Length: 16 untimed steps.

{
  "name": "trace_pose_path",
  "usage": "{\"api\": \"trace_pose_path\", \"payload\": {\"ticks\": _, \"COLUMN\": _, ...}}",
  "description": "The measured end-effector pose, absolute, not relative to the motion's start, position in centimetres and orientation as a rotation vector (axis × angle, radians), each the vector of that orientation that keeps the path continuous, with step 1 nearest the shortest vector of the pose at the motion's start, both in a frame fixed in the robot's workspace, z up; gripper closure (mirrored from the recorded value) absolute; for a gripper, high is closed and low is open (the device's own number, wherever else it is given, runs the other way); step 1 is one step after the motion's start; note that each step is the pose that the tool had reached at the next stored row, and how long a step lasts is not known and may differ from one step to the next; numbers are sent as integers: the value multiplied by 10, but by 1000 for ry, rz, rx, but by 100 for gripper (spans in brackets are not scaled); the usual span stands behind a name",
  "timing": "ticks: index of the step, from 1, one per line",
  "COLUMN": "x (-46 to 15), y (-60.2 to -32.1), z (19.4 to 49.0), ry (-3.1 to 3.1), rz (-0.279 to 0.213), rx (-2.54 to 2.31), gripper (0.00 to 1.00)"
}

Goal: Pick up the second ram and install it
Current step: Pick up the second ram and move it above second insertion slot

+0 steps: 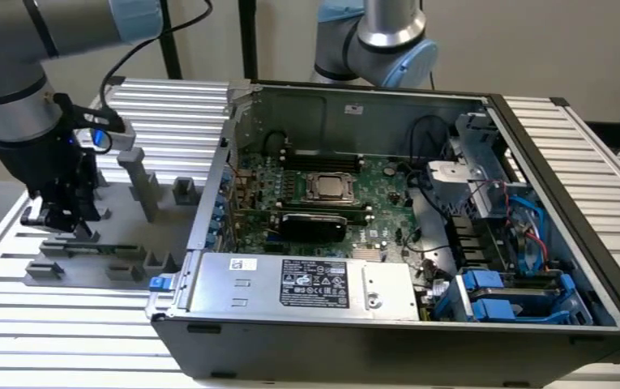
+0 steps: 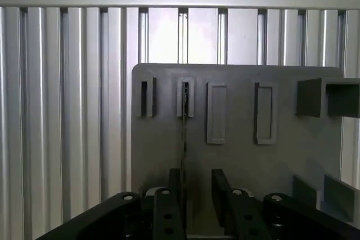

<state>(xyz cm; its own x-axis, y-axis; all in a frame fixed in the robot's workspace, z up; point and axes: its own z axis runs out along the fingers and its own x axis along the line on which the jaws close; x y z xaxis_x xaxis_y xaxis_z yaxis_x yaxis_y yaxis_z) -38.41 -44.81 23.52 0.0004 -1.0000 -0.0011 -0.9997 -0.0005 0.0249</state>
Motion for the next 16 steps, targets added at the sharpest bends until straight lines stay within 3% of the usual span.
{"api": "trace_pose_path", "payload": {"ticks": 16, "x": -384, "y": -452, "z": 210, "ry": -2188, "rz": -28, "rx": 2229, "gripper": 0}}
